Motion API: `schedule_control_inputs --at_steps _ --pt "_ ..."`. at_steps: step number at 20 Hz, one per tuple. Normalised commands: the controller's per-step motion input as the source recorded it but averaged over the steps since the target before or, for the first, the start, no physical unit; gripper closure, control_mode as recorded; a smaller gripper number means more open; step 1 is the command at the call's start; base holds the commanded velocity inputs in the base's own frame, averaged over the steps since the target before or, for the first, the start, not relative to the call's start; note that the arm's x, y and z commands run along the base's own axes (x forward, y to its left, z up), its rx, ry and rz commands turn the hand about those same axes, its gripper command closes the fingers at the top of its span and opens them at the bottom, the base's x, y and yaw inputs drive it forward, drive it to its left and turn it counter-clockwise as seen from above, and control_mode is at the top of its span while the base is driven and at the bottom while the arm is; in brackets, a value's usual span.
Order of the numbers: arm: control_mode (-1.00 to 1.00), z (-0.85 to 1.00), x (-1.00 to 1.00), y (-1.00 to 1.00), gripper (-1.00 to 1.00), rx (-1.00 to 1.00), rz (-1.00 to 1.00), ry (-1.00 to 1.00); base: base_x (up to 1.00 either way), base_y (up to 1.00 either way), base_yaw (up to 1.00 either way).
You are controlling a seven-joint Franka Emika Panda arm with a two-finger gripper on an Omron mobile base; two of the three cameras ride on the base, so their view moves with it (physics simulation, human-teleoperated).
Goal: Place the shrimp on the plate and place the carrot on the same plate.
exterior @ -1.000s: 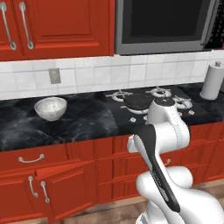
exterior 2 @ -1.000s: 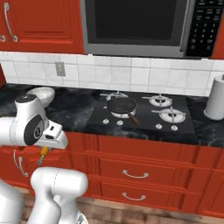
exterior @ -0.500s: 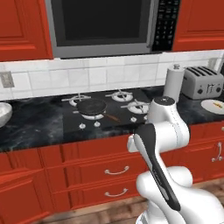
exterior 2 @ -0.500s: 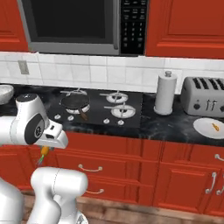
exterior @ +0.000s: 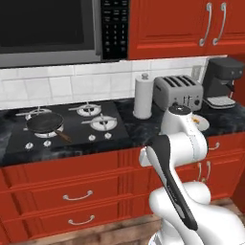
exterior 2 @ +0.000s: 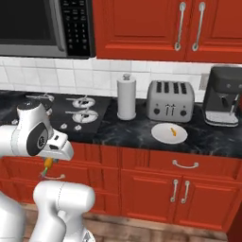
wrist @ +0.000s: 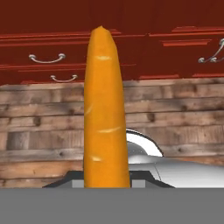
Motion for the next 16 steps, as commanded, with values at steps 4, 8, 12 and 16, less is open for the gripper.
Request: schedule_control_inputs --at_steps 4,8,12,16 --pt "1.00 0.00 0.00 0.00 1.00 0.00 0.00 0.00 0.00 -1.00 0.00" --pt "1.00 0.00 0.00 0.00 1.00 0.00 0.00 0.00 0.00 -1.00 0.00" --pt "1.00 0.00 0.00 0.00 1.00 0.00 0.00 0.00 0.07 -1.00 -0.03" --pt "1.00 0.00 0.00 0.00 1.00 0.00 0.00 0.00 0.31 -0.92 -0.08"
